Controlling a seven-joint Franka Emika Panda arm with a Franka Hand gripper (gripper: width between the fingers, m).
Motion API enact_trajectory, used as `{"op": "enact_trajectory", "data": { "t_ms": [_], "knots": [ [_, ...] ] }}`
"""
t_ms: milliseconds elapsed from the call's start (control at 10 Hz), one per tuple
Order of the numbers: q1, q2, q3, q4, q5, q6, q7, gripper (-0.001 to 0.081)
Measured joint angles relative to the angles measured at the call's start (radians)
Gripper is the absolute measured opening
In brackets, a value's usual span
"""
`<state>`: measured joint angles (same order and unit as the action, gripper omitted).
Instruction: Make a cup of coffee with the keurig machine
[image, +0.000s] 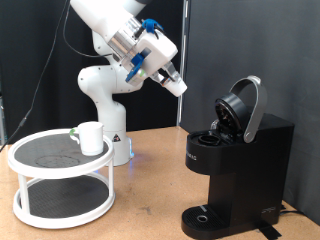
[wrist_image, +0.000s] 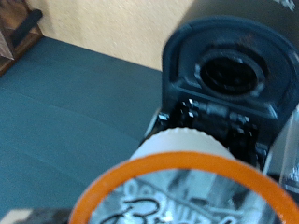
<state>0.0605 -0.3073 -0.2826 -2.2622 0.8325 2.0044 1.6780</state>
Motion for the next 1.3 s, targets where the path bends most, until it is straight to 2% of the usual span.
{"op": "enact_trajectory", "data": {
  "t_ms": [400,600,1100,1300],
  "knots": [
    [0.002,0.042,0.001,0.064,0.034,-0.123,0.075,0.0465],
    [0.002,0.061,0.011,0.092,0.034,-0.159,0.088,0.0465],
    [0.002,0.07,0.034,0.097,0.009,-0.115,0.089,0.0465],
    [0.001,0.071,0.034,0.094,0.009,-0.124,0.088,0.0465]
  ]
}}
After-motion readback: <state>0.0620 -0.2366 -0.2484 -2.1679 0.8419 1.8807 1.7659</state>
